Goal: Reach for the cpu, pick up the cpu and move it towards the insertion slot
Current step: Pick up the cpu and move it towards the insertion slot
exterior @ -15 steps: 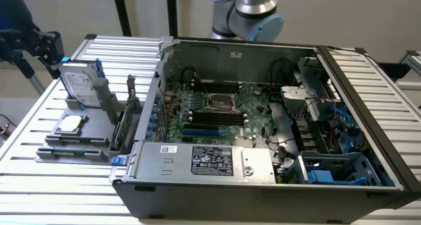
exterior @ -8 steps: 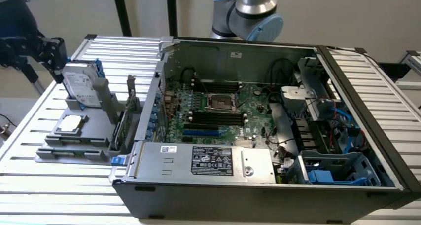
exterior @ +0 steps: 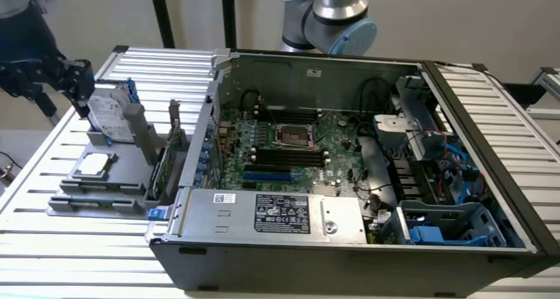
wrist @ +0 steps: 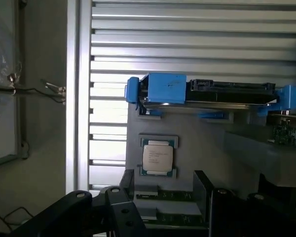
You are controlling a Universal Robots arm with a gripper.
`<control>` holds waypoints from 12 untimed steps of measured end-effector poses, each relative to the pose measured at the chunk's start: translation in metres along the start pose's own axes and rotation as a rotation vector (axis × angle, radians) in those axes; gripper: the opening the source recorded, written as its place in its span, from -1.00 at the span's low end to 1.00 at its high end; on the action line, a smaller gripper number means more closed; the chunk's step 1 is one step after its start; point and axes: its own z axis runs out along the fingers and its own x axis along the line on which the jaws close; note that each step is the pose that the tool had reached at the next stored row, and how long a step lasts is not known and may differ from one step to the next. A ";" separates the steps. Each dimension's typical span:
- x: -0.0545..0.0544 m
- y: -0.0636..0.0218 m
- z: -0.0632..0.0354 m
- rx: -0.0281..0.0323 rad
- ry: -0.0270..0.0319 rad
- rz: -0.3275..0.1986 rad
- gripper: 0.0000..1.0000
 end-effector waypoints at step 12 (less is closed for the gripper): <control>-0.001 -0.0009 0.0218 0.0000 0.0000 0.000 0.19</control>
